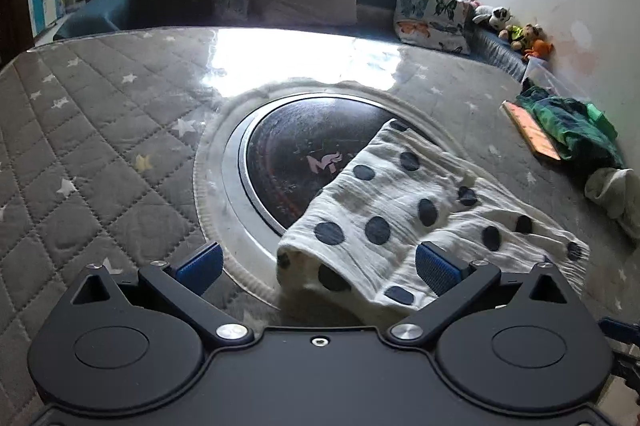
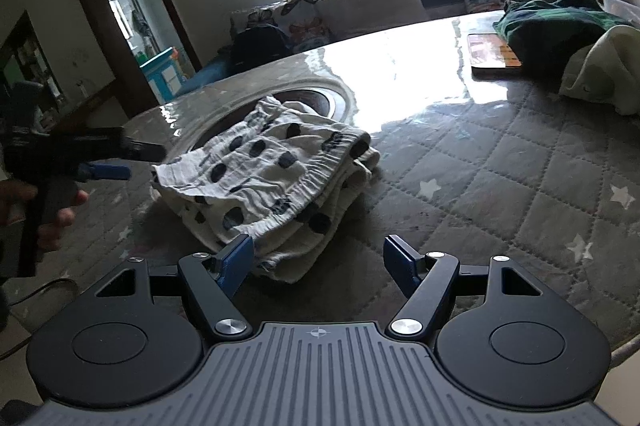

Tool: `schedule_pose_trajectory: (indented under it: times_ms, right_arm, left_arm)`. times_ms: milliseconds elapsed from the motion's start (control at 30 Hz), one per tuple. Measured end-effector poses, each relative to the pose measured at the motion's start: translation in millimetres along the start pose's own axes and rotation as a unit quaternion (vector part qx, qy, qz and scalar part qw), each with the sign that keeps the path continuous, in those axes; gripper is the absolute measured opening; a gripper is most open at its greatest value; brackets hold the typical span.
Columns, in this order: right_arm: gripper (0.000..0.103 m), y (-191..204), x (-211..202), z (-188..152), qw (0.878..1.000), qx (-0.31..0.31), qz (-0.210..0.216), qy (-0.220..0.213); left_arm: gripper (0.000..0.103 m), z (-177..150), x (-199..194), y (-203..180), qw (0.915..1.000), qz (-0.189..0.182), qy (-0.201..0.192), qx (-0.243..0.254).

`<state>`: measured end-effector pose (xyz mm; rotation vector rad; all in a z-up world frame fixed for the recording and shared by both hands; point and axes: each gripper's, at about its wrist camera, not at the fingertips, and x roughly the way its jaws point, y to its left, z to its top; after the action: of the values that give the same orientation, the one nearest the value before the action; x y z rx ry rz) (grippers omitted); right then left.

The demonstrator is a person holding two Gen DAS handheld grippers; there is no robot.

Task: Fold clothes
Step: 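Lower the left gripper onto the polka-dot cloth edge and close it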

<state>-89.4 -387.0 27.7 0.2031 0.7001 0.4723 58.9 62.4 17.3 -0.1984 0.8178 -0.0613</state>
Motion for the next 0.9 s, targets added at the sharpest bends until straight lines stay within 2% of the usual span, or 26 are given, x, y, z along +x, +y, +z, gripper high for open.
schedule_pose_trajectory:
  times_ms: [200, 500, 600, 700, 800, 900]
  right_arm:
    - [0.073, 0, 0, 2, 1.0, -0.004, 0.0, 0.001]
    - [0.073, 1, 6, 2, 1.0, -0.004, 0.006, 0.007]
    - [0.073, 0, 6, 2, 1.0, -0.001, 0.006, 0.006]
    - [0.073, 0, 6, 3, 1.0, 0.001, 0.006, 0.005]
    - [0.073, 2, 6, 3, 1.0, -0.003, 0.007, 0.005]
    - [0.073, 4, 5, 5, 1.0, -0.008, 0.012, -0.002]
  left_arm:
    - [0.103, 3, 13, 9, 0.9995, -0.008, 0.026, -0.015]
    - [0.09, 1, 24, 8, 0.9989, -0.006, 0.046, -0.01]
    - [0.076, 2, 25, 9, 0.9989, -0.002, 0.045, -0.013]
    - [0.055, 5, 28, 7, 0.9985, -0.004, 0.049, -0.022]
    - [0.039, 6, 29, 4, 0.9985, 0.005, 0.05, -0.023]
    - [0.026, 9, 26, 4, 0.9983, -0.002, 0.051, -0.027]
